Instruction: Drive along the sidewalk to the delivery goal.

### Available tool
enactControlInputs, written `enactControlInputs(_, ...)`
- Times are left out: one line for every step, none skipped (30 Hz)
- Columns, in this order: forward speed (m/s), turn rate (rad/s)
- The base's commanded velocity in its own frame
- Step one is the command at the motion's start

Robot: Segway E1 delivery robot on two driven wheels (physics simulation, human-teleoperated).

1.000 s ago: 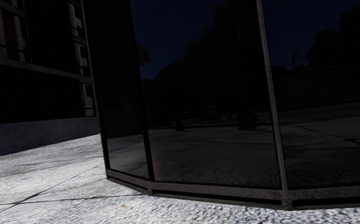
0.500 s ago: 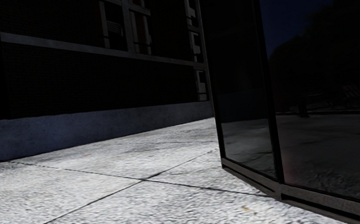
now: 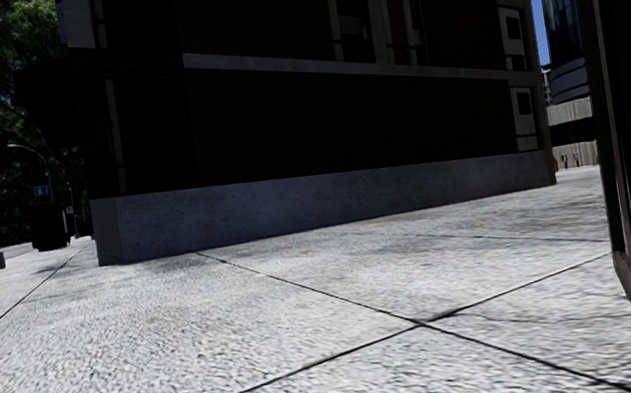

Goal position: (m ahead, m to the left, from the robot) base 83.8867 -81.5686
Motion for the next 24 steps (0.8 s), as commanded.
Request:
enactControlInputs(1.73,0.0)
enactControlInputs(2.0,0.0)
enactControlInputs(2.0,0.0)
enactControlInputs(2.0,0.0)
enactControlInputs(2.0,0.0)
enactControlInputs(2.0,0.0)
enactControlInputs(2.0,0.0)
enactControlInputs(2.0,0.0)
enactControlInputs(2.0,0.0)
enactControlInputs(2.0,0.0)
enactControlInputs(2.0,0.0)
enactControlInputs(2.0,0.0)
enactControlInputs(2.0,-0.03)
enactControlInputs(2.0,-0.09)
enactControlInputs(2.0,-0.17)
enactControlInputs(2.0,-0.17)
enactControlInputs(2.0,-0.24)
enactControlInputs(2.0,-0.26)
enactControlInputs(2.0,-0.27)
enactControlInputs(2.0,-0.27)
enactControlInputs(2.0,-0.27)
enactControlInputs(2.0,-0.28)
enactControlInputs(2.0,-0.36)
enactControlInputs(2.0,-0.36)
